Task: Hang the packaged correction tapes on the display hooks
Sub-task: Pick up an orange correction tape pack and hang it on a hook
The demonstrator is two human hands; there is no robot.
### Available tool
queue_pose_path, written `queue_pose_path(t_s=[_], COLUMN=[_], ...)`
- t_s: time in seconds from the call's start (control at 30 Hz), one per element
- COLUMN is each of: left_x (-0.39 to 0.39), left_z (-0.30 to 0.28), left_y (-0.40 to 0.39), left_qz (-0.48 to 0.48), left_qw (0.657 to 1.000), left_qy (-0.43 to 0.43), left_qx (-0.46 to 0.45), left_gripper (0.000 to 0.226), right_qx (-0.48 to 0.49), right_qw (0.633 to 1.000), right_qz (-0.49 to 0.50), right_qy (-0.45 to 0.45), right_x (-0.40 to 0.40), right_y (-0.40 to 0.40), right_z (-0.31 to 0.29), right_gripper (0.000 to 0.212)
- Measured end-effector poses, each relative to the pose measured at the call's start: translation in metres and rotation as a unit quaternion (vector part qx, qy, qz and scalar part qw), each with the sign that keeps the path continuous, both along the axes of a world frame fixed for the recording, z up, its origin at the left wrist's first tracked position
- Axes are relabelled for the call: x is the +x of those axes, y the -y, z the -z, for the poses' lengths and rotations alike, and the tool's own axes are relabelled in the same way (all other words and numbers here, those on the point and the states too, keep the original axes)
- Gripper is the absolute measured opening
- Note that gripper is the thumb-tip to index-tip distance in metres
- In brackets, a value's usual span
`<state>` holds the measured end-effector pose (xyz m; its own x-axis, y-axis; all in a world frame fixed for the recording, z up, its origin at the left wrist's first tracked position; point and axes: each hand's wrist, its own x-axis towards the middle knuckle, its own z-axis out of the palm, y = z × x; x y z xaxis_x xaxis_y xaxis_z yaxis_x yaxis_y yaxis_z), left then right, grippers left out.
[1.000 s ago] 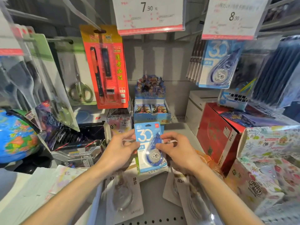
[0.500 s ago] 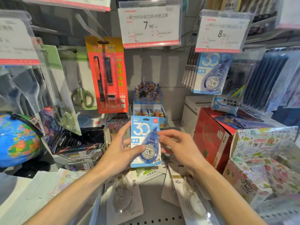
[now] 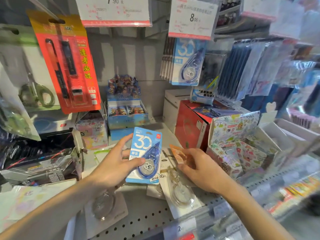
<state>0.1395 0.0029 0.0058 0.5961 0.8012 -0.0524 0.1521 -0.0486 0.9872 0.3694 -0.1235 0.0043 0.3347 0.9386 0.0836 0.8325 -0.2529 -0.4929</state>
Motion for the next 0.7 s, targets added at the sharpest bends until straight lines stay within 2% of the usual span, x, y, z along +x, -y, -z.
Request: queue_pose_path(t_s=[0.13, 0.27, 0.47, 0.53, 0.6, 0.7], left_x=[-0.001, -0.008, -0.029, -0.035, -0.038, -0.041], left_z=[0.005, 0.004, 0.0, 0.0, 0.002, 0.006], left_y=[-0.001, -0.002, -0.006, -0.008, -0.008, -0.007], left_qz=[-0.008, -0.021, -0.054, -0.062, -0.064, -0.064], left_qw=[0.999, 0.999, 0.998, 0.997, 0.997, 0.997], left_qy=[-0.038, -0.029, -0.037, -0.036, -0.039, -0.044], left_qx=[0.004, -0.013, -0.005, -0.008, -0.005, 0.004], left_gripper=[0.082, 0.082, 0.077, 0.077, 0.077, 0.076], right_qx=[0.007, 0.034, 0.087, 0.07, 0.012, -0.038], right_qw=[1.0, 0.997, 0.992, 0.994, 0.998, 0.996], right_qz=[0.0, -0.02, -0.074, -0.072, -0.058, -0.074], right_qy=[-0.003, -0.06, -0.049, -0.033, -0.003, 0.023], right_x=[-0.005, -0.009, -0.024, -0.027, -0.03, -0.036], right_y=[0.006, 0.005, -0.009, -0.016, -0.021, -0.023], right_z=[0.01, 0.009, 0.009, 0.007, 0.002, -0.003], right_gripper=[0.056, 0.059, 0.038, 0.045, 0.052, 0.036])
